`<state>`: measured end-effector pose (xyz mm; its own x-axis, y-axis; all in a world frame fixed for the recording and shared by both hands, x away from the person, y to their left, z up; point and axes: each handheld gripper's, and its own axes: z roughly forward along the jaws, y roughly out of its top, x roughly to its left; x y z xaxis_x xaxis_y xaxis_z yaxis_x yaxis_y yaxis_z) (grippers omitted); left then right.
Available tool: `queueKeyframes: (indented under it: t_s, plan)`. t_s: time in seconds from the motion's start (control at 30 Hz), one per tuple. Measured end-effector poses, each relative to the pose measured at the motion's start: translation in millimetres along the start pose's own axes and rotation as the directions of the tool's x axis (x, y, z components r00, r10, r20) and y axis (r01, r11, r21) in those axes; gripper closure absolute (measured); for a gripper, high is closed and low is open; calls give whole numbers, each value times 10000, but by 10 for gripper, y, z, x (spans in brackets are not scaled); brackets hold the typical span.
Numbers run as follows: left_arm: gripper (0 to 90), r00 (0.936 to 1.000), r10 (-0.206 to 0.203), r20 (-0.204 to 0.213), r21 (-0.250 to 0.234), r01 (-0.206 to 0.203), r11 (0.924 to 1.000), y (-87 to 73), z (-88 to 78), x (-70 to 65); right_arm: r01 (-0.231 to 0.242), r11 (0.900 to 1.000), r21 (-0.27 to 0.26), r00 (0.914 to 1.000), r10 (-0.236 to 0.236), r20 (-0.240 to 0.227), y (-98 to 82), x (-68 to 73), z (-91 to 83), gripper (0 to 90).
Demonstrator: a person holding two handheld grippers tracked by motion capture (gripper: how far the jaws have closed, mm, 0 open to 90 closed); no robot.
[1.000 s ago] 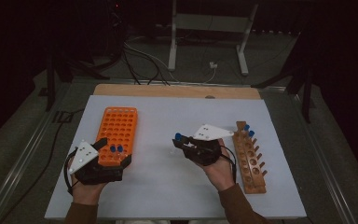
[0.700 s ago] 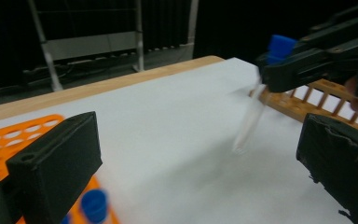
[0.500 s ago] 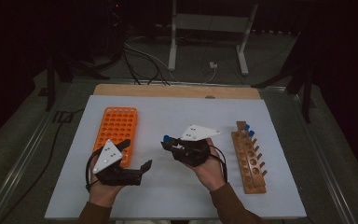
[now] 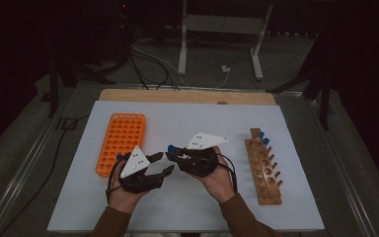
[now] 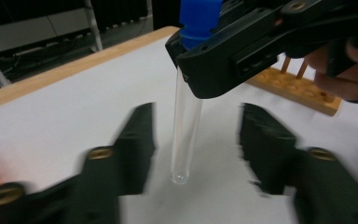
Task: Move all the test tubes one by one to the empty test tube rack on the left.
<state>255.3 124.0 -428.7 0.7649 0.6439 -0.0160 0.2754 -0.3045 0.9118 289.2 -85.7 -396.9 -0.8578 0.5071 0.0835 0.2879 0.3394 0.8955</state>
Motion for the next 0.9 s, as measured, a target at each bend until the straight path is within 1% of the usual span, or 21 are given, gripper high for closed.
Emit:
queueKeyframes:
  t_s: [0.13,0.2,0.27,0.37,0.5,0.7,0.8,0.9]
  plan:
    - [650,10000,44,63,31,-45,10000,-3,13,9,38,10000,46,10000,-37,-82,0,17,15,765]
    - [692,9999,123,16,86,-123,9999,-6,17,5,25,10000,43,9999,-24,-137,-2,18,21,765]
    - [724,9999,116,17,113,-117,9999,-9,17,11,6,10000,70,9998,-4,-180,-6,20,24,765]
    - [751,10000,90,22,97,-91,9999,-13,17,22,1,10000,98,9998,1,-197,-10,23,22,765]
    - [754,9999,102,46,115,-102,9999,-16,32,26,-2,10000,72,9995,4,-310,-5,29,21,766]
    - [777,9999,105,90,173,-106,9998,-22,42,23,-17,9999,170,9994,24,-357,-12,26,19,760]
    - [778,10000,40,58,212,-41,9998,-29,36,34,-80,10000,45,9991,82,-419,-13,10,5,656]
    - [779,10000,-92,-21,198,93,9998,-46,10,65,-112,9999,-28,9990,110,-442,-14,-11,-31,511]
